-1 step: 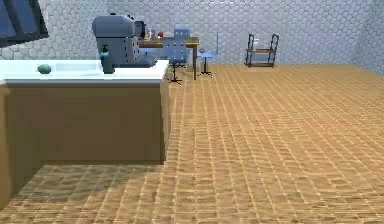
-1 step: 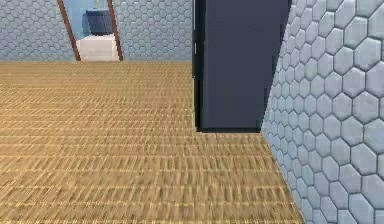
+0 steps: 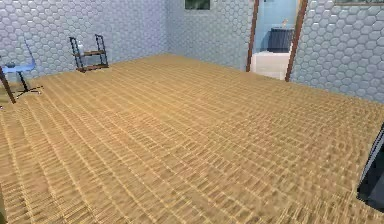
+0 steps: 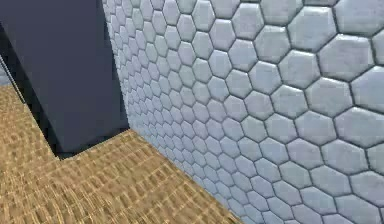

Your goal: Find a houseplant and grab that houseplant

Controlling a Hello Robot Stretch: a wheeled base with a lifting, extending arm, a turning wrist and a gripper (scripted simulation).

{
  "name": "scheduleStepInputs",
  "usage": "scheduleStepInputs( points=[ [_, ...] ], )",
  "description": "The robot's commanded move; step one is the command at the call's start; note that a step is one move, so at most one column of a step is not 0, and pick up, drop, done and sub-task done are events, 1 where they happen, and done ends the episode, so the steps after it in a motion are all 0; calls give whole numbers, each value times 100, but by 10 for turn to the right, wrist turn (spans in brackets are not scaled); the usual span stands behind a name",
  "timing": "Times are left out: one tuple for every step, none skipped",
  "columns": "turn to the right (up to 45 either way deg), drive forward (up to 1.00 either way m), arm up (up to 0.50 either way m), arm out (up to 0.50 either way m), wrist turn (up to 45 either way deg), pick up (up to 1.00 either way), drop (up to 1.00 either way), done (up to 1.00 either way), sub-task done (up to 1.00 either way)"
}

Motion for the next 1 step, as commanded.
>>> scheduleStepInputs(
  points=[
    [180, 0, 0, 0, 0, 0, 0, 0, 0]
  ],
)
